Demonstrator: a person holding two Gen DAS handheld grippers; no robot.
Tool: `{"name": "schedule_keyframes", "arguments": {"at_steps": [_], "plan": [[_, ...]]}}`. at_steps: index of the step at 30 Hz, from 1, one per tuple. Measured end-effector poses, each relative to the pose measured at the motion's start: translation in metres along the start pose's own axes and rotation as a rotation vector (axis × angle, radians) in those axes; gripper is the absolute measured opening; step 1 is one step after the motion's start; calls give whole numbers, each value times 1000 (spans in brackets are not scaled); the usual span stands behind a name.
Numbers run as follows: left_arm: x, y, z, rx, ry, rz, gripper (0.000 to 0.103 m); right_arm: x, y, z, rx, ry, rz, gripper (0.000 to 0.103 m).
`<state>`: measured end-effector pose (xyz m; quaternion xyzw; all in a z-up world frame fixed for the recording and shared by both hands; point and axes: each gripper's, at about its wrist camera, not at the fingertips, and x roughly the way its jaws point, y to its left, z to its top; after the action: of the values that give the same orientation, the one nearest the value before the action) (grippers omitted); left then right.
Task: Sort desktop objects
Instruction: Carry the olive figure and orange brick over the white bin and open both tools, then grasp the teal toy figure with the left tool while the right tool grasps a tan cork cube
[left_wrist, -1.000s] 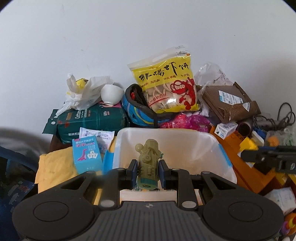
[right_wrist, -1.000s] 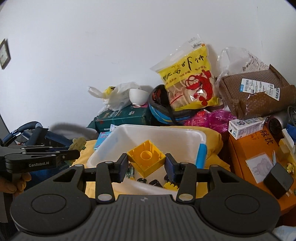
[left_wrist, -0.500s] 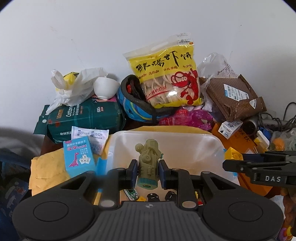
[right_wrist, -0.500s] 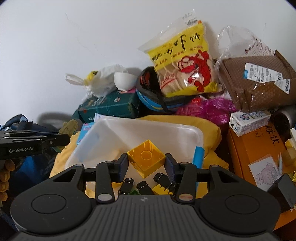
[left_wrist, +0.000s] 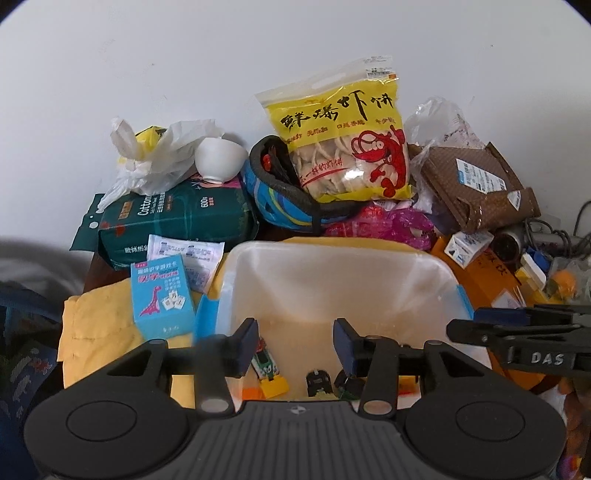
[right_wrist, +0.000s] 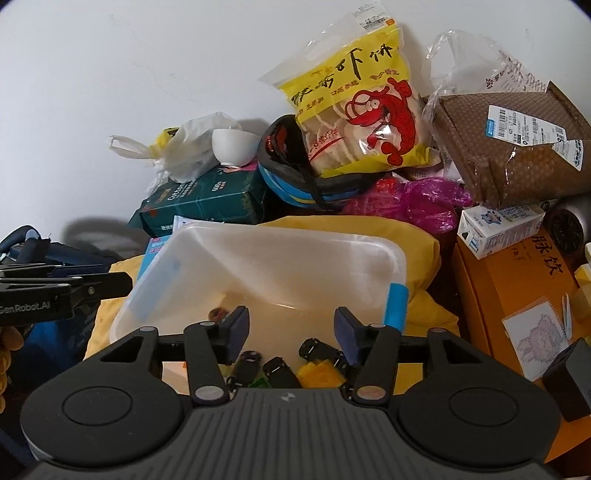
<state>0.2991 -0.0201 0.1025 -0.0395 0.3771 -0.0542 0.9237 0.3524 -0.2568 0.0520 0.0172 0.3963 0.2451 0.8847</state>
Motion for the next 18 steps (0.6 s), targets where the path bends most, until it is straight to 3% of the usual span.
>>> {"name": "schedule_keyframes", "arguments": {"at_steps": [4, 8, 12, 18], "plan": [[-17, 1, -41, 51, -43, -22, 51, -11, 4, -17, -20, -21, 24, 55], [-31, -2, -107, 88, -39, -31, 51, -25, 11, -62, -99, -28, 41, 59], [-36, -11, -175, 105, 29, -42, 51, -24, 14, -129, -154, 34, 38, 59], [-27, -24, -230, 80, 144, -84, 51, -6, 30, -194, -131, 145, 86, 57]]}}
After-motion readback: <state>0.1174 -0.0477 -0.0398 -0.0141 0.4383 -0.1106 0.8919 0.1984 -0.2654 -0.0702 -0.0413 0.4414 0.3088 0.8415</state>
